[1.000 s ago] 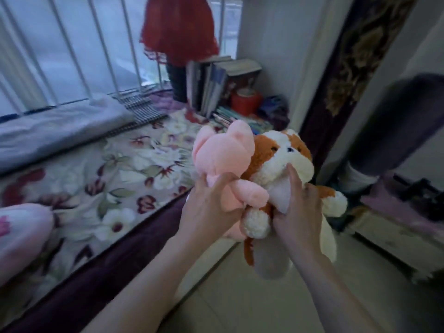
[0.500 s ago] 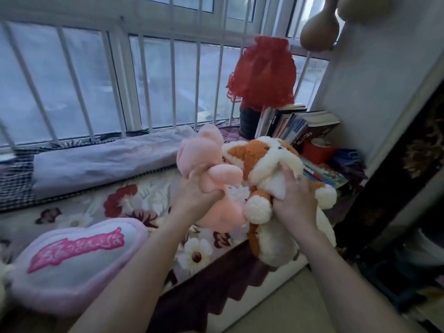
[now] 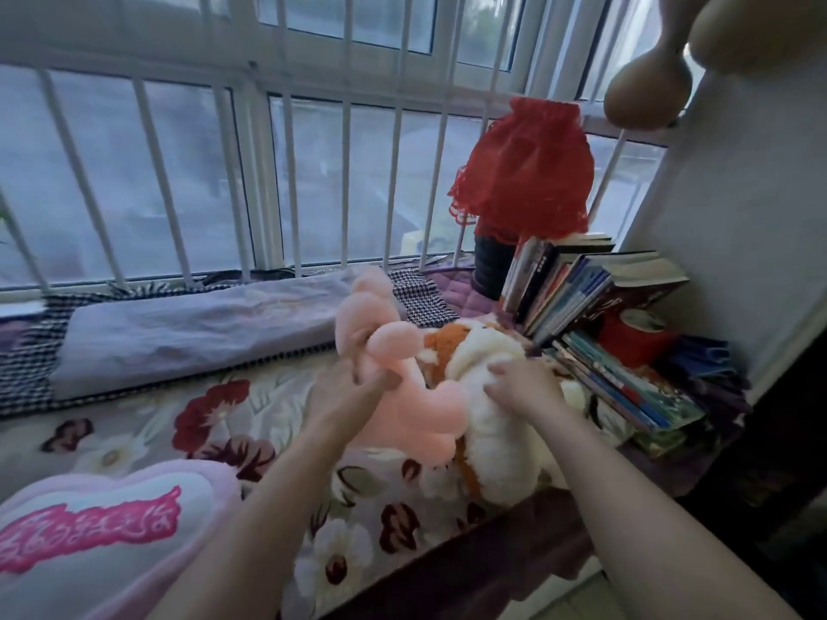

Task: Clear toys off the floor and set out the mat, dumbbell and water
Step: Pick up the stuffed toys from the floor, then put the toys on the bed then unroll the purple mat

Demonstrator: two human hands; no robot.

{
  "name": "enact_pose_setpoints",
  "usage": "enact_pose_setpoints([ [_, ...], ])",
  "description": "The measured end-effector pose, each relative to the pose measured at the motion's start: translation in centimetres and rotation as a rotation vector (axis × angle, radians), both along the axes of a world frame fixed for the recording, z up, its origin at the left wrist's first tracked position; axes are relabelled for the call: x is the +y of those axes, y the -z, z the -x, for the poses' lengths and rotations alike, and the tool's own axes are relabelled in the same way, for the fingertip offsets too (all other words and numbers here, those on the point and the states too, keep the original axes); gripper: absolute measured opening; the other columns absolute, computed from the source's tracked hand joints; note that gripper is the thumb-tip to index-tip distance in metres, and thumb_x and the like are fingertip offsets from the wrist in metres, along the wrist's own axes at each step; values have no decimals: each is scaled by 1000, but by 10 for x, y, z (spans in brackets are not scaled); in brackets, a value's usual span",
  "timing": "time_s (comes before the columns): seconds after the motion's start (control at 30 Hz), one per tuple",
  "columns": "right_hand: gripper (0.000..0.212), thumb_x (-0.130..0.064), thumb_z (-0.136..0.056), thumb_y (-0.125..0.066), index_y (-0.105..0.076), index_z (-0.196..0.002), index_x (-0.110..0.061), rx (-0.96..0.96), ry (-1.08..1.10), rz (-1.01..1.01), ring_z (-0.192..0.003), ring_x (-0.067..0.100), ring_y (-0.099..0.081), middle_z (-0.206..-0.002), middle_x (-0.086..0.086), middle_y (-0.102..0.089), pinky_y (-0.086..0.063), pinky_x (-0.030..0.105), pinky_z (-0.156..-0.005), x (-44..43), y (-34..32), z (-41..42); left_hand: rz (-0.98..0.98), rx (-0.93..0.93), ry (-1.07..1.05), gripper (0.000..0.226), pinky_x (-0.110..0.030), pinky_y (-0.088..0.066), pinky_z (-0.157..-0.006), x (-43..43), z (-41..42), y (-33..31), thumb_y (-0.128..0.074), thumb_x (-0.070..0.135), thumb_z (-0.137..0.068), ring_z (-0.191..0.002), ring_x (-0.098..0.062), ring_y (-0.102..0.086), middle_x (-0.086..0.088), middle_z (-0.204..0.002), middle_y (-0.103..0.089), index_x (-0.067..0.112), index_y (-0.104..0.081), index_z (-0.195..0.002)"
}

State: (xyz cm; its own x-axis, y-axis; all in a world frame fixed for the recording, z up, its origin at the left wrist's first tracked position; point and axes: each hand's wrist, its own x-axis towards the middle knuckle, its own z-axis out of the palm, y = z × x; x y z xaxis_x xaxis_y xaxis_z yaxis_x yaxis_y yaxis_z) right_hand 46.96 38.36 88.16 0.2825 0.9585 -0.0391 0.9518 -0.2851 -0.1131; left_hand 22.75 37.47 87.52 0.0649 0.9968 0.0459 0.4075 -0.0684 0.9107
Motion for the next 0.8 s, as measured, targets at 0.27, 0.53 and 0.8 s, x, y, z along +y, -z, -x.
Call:
enact_pose_setpoints([
  [0.27,28,-29,-91,-45,-72,-98,-22,105,-160,-248,-111,32,-57,-116,11,-67,-48,36,-89,31,4,-41,46,-37,-299,37,-30,-46,-74,29,-16,51,-58,22,-77,-103,-27,-61,-5,-102,-64,14,-59,-113],
  [0.53,26,-31,-88,-49,-72,-89,-21,108,-344,-330,-90,29,-63,-96,5,-72,-46,32,-71,66,11,-24,-323,238,-481,42,-28,-43,-94,12,-23,3,-50,6,-85,-114,-19,-58,1,-126,-64,24,-66,-120],
  [0.8,28,-37,-91,-50,-70,-109,-27,32,-375,-410,-101,29,-63,-106,6,-72,-49,36,-82,48,-17,-26,-401,602,-118,36,-33,-41,-98,35,-75,-25,-54,24,-90,-118,-23,-54,1,-131,-59,26,-62,-125],
])
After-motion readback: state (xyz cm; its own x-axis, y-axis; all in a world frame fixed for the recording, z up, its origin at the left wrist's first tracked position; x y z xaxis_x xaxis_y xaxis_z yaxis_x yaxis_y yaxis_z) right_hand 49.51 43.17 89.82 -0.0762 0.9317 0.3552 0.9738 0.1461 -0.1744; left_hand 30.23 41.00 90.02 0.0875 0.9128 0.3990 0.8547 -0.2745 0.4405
